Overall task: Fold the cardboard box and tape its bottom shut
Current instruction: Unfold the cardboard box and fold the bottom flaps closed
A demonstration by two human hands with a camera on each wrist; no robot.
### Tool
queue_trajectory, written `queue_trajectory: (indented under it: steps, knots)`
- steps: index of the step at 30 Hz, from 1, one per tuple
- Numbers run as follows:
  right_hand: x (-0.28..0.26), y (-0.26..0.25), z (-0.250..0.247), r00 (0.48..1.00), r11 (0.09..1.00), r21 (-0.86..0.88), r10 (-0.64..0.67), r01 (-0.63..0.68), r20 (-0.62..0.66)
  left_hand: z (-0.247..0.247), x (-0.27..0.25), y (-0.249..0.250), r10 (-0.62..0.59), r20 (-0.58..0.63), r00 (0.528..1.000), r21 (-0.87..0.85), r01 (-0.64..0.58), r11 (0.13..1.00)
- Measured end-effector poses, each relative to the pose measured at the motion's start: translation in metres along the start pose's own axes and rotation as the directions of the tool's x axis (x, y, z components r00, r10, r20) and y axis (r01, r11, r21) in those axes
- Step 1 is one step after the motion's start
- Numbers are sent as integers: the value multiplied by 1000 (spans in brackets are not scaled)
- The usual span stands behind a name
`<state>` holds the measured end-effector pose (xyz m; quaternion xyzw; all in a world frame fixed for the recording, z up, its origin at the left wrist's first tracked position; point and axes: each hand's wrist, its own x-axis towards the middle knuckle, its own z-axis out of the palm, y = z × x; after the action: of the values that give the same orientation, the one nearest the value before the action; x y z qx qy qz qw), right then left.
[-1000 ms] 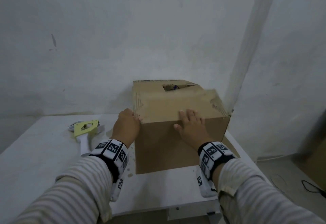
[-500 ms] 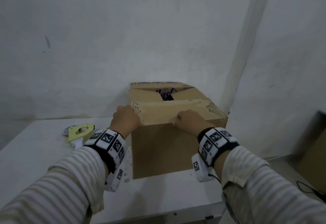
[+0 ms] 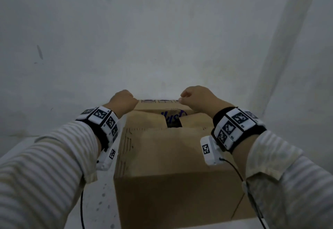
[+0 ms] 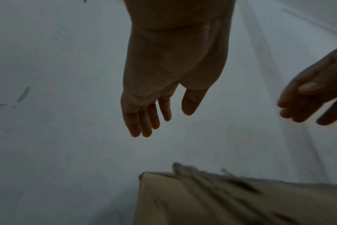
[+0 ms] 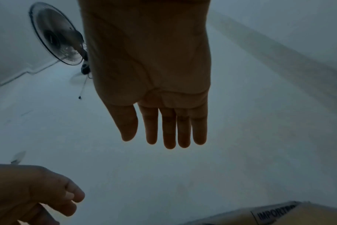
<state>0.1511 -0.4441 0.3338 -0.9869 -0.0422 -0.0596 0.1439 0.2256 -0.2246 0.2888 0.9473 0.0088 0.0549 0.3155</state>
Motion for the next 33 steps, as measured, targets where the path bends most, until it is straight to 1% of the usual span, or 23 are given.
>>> queue_trajectory:
  steps: [4, 6, 9, 11, 13, 15, 17, 21, 23, 25, 27, 30, 33]
  knots:
    - [44, 30, 10, 996, 999, 31, -32, 29, 86, 13, 46, -3, -101, 9, 995, 14, 100, 995]
    - [64, 46, 16, 992, 998, 46, -38, 33, 116, 21, 60, -5, -151, 44, 988, 3, 151, 988]
    - [85, 65, 22, 986, 993, 119, -29, 10, 166, 32, 72, -11, -264, 80, 961, -50, 269, 962]
    - [95, 76, 23, 978, 987, 159, -33, 0, 206, 40, 77, -17, -313, 139, 939, -108, 329, 938]
    - [102, 84, 23, 971, 983, 181, -29, -15, 239, 48, 83, -23, -336, 203, 920, -179, 372, 911]
    - [108, 90, 23, 964, 984, 176, -20, -28, 266, 56, 87, -24, -341, 272, 900, -308, 417, 855]
    - [111, 91, 23, 960, 987, 161, -14, -32, 279, 60, 88, -24, -337, 303, 892, -412, 441, 797]
    - [117, 89, 24, 963, 989, 147, -11, -30, 271, 60, 92, -21, -333, 280, 900, -548, 435, 715]
    - [119, 86, 25, 967, 990, 137, -2, -34, 254, 58, 94, -23, -320, 273, 907, -595, 421, 685]
    - [121, 81, 26, 973, 992, 122, 1, -30, 230, 57, 96, -26, -300, 256, 919, -624, 395, 675]
    - [122, 74, 27, 980, 995, 99, -9, -11, 197, 56, 98, -29, -288, 226, 931, -635, 365, 681]
    - [123, 63, 28, 990, 999, 46, -23, 16, 139, 53, 98, -36, -212, 182, 960, -648, 279, 709]
    - [121, 54, 31, 999, 1000, 19, -23, 22, 31, 48, 93, -43, -141, 164, 976, -633, 214, 744]
